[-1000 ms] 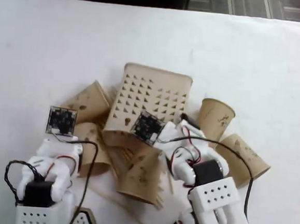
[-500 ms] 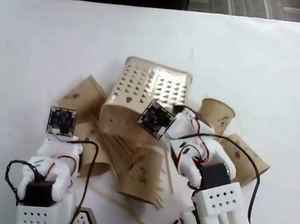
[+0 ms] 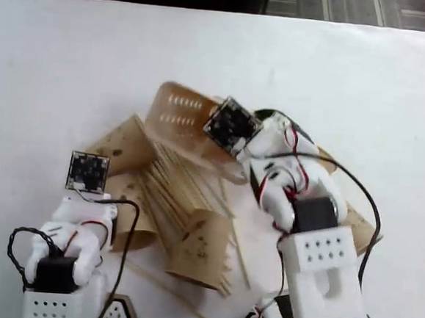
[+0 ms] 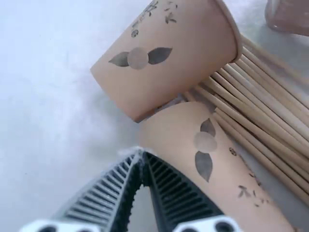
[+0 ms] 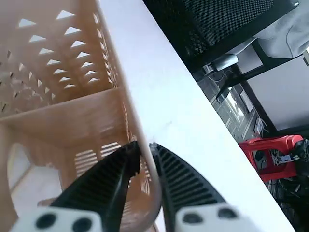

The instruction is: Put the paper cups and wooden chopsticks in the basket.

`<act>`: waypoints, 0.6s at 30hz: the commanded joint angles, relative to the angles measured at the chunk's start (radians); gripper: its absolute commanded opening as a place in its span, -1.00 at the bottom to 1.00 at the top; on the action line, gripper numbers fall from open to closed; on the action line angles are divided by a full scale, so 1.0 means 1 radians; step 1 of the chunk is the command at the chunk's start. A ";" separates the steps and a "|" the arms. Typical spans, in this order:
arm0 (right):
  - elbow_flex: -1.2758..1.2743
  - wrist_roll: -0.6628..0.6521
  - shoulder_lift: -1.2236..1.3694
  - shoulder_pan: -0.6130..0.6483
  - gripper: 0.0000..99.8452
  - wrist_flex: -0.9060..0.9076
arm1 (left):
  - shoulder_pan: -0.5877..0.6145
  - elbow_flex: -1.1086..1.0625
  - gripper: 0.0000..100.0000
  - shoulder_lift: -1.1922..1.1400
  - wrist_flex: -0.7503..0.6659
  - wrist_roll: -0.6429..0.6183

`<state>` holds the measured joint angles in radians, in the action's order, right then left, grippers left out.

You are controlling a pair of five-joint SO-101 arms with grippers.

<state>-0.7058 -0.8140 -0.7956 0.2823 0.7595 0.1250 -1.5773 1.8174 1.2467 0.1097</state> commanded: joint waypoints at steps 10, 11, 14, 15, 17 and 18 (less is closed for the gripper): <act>0.407 0.080 0.522 -0.077 -0.95 -0.084 | 0.010 0.005 -0.95 0.004 -0.015 0.008; 0.422 0.080 0.550 -0.079 -0.92 -0.074 | 0.010 0.005 -0.95 0.004 -0.015 0.008; 0.479 0.146 0.593 -0.093 -0.75 -0.022 | 0.010 0.005 -0.95 0.004 -0.015 0.008; 0.503 0.180 0.598 -0.096 -0.69 -0.002 | 0.010 0.005 -0.95 0.004 -0.015 0.008; 0.560 0.230 0.598 -0.107 -0.58 0.048 | 0.010 0.005 -0.95 0.004 -0.015 0.008; 0.594 0.245 0.598 -0.108 -0.54 0.071 | 0.010 0.005 -0.95 0.004 -0.015 0.008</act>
<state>-0.2179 -0.6237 -0.1941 0.1887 0.7779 0.1250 -1.5773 1.8174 1.2467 0.1097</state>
